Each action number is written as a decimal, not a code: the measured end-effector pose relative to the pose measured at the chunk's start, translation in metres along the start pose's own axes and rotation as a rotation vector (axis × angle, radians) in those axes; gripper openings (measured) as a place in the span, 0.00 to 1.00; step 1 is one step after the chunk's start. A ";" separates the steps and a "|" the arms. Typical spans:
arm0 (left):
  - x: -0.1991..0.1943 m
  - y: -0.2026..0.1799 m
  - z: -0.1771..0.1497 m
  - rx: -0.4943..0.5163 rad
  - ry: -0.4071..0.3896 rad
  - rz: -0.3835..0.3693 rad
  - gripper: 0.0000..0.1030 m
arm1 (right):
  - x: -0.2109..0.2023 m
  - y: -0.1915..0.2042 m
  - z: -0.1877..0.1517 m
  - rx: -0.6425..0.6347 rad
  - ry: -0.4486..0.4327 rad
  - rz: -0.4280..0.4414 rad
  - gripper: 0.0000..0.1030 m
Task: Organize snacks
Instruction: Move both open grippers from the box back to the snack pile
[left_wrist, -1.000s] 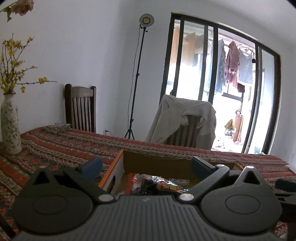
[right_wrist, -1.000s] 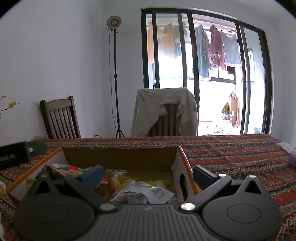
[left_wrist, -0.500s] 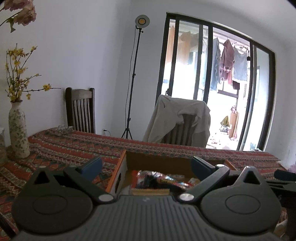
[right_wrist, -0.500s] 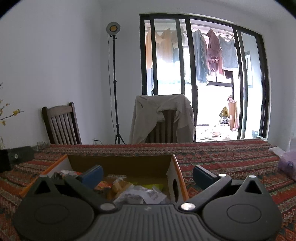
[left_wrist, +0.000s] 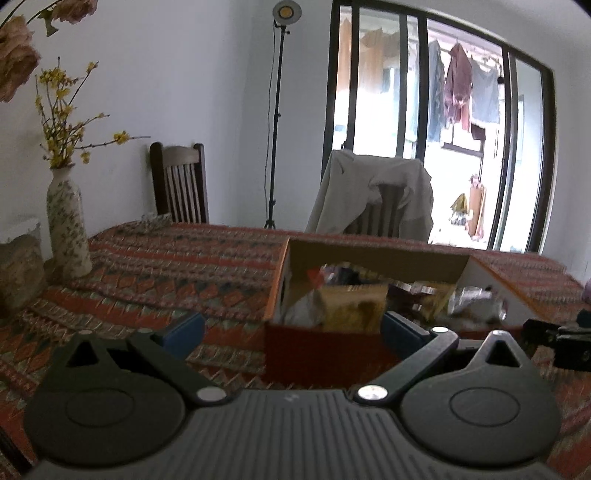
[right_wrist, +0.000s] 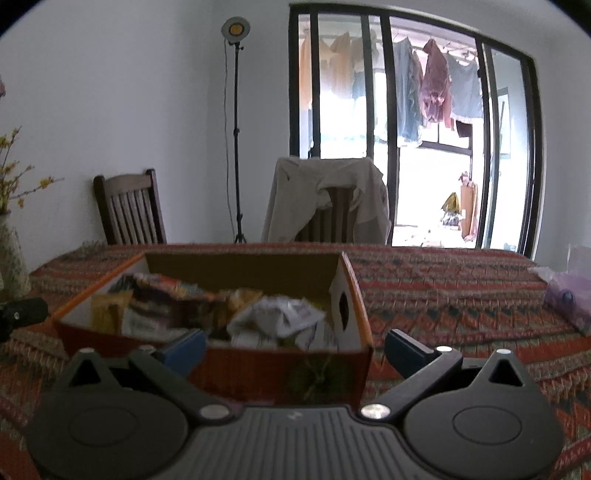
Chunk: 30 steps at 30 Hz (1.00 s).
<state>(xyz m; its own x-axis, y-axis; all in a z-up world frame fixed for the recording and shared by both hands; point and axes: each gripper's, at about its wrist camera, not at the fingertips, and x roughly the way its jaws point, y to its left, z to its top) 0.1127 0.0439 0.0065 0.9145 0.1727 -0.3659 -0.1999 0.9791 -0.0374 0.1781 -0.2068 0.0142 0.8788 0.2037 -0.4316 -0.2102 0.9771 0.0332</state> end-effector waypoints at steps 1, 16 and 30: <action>-0.001 0.002 -0.004 0.002 0.006 0.003 1.00 | -0.001 0.000 -0.003 -0.003 0.008 0.003 1.00; 0.000 0.024 -0.043 -0.003 0.069 -0.010 1.00 | -0.009 0.010 -0.026 -0.017 0.083 0.014 1.00; -0.003 0.026 -0.047 -0.014 0.056 -0.027 1.00 | -0.003 0.026 -0.027 -0.039 0.113 0.046 1.00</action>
<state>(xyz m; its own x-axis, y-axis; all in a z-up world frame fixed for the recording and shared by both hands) 0.0888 0.0637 -0.0367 0.8984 0.1398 -0.4164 -0.1808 0.9816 -0.0606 0.1587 -0.1833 -0.0077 0.8146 0.2378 -0.5291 -0.2675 0.9633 0.0212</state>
